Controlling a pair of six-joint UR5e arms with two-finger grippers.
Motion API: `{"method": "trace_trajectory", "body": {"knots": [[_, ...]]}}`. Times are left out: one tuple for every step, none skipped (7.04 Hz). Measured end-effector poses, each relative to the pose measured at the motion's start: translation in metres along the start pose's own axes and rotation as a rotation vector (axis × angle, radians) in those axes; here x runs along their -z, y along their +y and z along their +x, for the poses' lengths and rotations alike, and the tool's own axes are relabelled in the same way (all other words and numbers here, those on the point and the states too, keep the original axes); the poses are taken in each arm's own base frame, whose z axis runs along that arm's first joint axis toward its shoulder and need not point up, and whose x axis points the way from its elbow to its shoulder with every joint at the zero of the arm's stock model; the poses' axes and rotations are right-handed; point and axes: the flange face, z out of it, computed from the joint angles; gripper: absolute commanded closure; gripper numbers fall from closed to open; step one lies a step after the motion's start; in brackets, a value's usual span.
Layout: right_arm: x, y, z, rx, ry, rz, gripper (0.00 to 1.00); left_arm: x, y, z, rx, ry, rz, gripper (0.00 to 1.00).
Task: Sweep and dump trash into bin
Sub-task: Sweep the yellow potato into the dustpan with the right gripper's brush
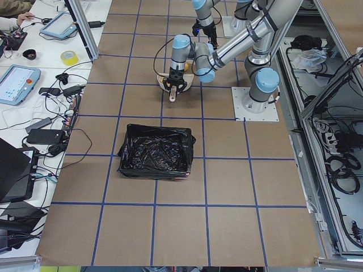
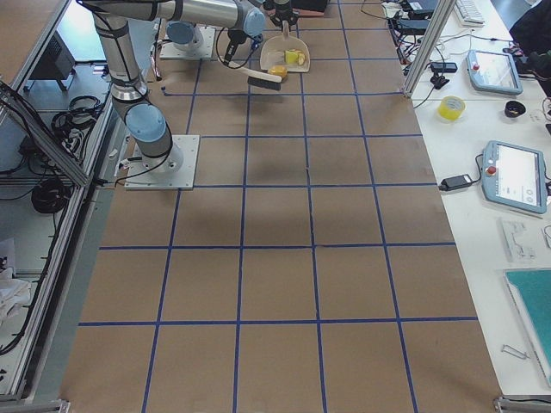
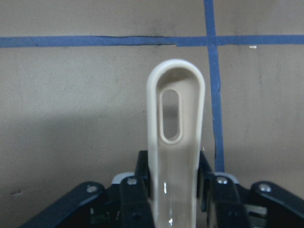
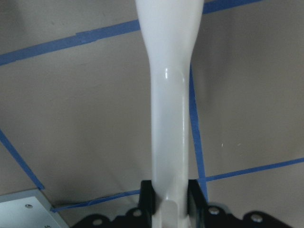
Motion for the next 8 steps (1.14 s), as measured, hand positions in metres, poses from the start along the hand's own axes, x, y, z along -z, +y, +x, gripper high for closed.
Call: {"method": "trace_trajectory", "body": {"knots": [[-0.004, -0.004, -0.006, -0.017, -0.024, -0.01, 1.0, -0.002, 0.001, 0.001, 0.023, 0.004, 0.001, 1.0], [-0.008, -0.008, -0.011, -0.032, -0.044, -0.015, 1.0, -0.004, 0.002, 0.001, 0.032, 0.006, 0.002, 1.0], [-0.011, -0.013, -0.016, -0.045, -0.06, -0.014, 1.0, -0.004, 0.002, 0.001, 0.036, 0.008, 0.003, 1.0], [-0.012, -0.016, -0.021, -0.057, -0.081, -0.015, 1.0, -0.004, 0.002, 0.002, 0.039, 0.009, 0.003, 1.0], [-0.009, -0.017, -0.025, -0.065, -0.101, -0.018, 1.0, -0.004, 0.002, 0.002, 0.042, 0.01, 0.003, 1.0], [-0.006, -0.018, -0.029, -0.069, -0.115, -0.019, 1.0, -0.004, 0.002, 0.002, 0.043, 0.01, 0.003, 1.0], [-0.003, -0.02, -0.034, -0.067, -0.132, -0.015, 1.0, -0.003, 0.002, 0.003, 0.044, 0.011, 0.003, 1.0], [-0.005, -0.025, -0.04, -0.061, -0.154, -0.011, 1.0, -0.003, 0.001, 0.004, 0.045, 0.014, 0.003, 1.0]]}}
